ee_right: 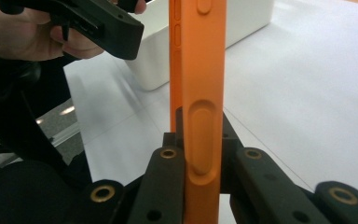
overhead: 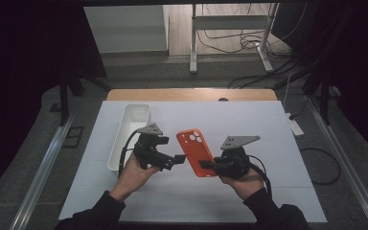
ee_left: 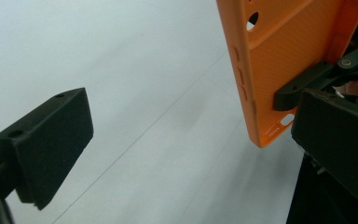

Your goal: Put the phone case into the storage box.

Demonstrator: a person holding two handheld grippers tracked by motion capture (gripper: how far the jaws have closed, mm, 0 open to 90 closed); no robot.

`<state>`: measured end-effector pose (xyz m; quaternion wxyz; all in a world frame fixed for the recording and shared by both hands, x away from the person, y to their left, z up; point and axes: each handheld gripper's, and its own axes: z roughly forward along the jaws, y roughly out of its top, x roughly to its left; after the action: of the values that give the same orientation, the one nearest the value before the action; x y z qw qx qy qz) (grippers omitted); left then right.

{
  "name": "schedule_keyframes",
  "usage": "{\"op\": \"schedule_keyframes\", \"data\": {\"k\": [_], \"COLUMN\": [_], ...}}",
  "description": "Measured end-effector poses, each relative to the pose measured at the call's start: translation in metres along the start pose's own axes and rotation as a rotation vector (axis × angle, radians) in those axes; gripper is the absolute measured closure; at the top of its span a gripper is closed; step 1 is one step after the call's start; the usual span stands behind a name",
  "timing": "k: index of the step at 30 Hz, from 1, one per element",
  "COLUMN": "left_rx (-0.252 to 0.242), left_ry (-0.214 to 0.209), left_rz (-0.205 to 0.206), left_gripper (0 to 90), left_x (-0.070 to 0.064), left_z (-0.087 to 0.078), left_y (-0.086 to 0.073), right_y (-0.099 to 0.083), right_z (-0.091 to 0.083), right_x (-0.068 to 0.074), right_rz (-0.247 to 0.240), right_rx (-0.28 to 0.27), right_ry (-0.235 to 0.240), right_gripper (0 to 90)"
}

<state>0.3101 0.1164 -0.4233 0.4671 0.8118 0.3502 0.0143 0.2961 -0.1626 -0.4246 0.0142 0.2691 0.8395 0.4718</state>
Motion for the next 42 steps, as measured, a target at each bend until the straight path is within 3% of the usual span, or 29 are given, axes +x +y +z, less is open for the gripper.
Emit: {"op": "schedule_keyframes", "data": {"k": [9,11,15,16,21,22,24,30,34,42], "left_rx": [0.029,0.033,0.031,0.026,0.033,0.035,0.039,0.034,0.041,0.06], "left_ry": [-0.024,-0.014,0.002,-0.003,-0.027,-0.039,-0.06,-0.126,-0.155,-0.194], "left_rz": [0.016,0.023,0.029,0.027,0.004,-0.008,-0.024,-0.059,-0.082,-0.156], "left_gripper": [0.1,1.2,15.1,15.1,38.2,38.2,49.0,69.4,79.5,84.8], "left_x": [-0.004,-0.005,-0.008,-0.008,-0.007,-0.006,-0.005,-0.001,-0.001,0.004], "left_z": [0.005,0.005,0.005,0.004,0.003,0.003,0.003,0.003,0.002,0.002], "left_y": [-0.001,0.0,0.001,0.001,0.002,0.001,0.001,0.001,0.002,0.001], "right_y": [0.0,0.0,0.0,0.0,0.0,0.0,0.0,0.0,0.0,-0.001], "right_z": [0.001,0.001,0.002,0.002,0.003,0.003,0.004,0.005,0.006,0.008], "right_x": [0.003,0.004,0.005,0.005,0.007,0.007,0.007,0.01,0.01,0.011], "right_rz": [-0.014,-0.019,-0.032,-0.032,-0.039,-0.039,-0.046,-0.06,-0.064,-0.078], "right_rx": [-0.006,-0.001,-0.008,-0.008,-0.003,-0.003,-0.001,0.0,0.005,0.016], "right_ry": [-0.05,-0.059,-0.066,-0.066,-0.071,-0.071,-0.072,-0.079,-0.084,-0.088], "right_gripper": [84.4,84.4,84.3,84.3,84.3,84.3,84.3,84.3,84.3,84.2]}}
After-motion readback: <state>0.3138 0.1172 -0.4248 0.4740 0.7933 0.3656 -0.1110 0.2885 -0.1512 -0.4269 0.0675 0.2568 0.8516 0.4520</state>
